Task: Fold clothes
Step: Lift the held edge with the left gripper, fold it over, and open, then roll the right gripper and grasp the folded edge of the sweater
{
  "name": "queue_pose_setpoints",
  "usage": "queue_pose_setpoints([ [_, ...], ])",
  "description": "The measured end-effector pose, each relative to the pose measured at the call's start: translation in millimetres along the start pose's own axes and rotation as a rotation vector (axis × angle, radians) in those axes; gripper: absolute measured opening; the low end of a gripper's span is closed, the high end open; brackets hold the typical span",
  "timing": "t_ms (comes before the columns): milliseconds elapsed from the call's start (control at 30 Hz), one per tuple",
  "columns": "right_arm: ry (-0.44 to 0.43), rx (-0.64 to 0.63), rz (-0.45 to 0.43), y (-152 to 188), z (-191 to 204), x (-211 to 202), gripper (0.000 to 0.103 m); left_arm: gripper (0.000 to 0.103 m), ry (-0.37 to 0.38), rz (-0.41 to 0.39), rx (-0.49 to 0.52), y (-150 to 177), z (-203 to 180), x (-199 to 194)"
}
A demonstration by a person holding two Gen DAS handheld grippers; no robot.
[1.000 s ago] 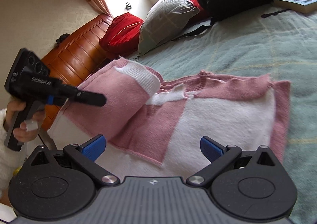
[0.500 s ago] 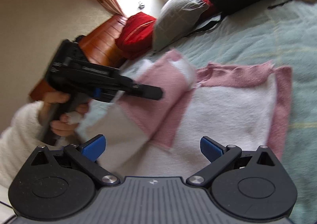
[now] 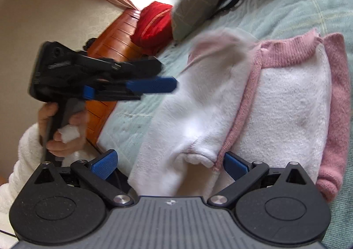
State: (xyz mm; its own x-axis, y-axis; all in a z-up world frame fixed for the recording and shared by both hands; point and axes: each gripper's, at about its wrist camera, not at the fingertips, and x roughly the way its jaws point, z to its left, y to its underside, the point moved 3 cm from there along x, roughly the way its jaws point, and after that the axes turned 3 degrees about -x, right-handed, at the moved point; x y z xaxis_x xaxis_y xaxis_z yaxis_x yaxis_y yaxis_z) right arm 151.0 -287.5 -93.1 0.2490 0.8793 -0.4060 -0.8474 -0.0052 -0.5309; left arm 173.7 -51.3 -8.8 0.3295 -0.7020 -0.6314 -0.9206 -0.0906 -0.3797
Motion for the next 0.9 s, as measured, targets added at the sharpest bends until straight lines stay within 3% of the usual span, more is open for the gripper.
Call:
queue_pose_setpoints([
  [200, 0.014, -0.001, 0.010, 1.1, 1.8, 3.6, 0.103, 0.044, -0.082, -0.053, 0.041, -12.0, 11.7, 0.7],
  [367, 0.015, 0.014, 0.016, -2.3, 0.9, 5.9, 0.103, 0.047, -0.119, 0.012, -0.023, -6.7, 39.1, 23.2],
  [433, 0.012, 0.031, 0.011, -6.2, -0.4, 4.0, 0.103, 0.047, -0.116, -0.003, 0.011, -2.0, 35.5, 15.2],
  [500, 0.014, 0.055, 0.006, -12.7, -2.7, 2.4, 0.103, 0.055, -0.150, -0.028, 0.075, 3.3, 28.1, 0.7],
  [567, 0.015, 0.101, 0.010, -21.3, -8.5, 4.0, 0.103, 0.073, -0.217, -0.051, 0.170, 13.4, 18.9, -15.2],
  [633, 0.023, 0.145, 0.009, -29.6, -15.0, 6.2, 0.103, 0.079, -0.287, -0.064, 0.265, 26.4, 10.3, -29.9],
  [900, 0.044, 0.233, -0.019, -47.7, -29.9, 18.1, 0.103, 0.083, -0.383, -0.002, 0.373, 97.6, 17.3, -64.6],
])
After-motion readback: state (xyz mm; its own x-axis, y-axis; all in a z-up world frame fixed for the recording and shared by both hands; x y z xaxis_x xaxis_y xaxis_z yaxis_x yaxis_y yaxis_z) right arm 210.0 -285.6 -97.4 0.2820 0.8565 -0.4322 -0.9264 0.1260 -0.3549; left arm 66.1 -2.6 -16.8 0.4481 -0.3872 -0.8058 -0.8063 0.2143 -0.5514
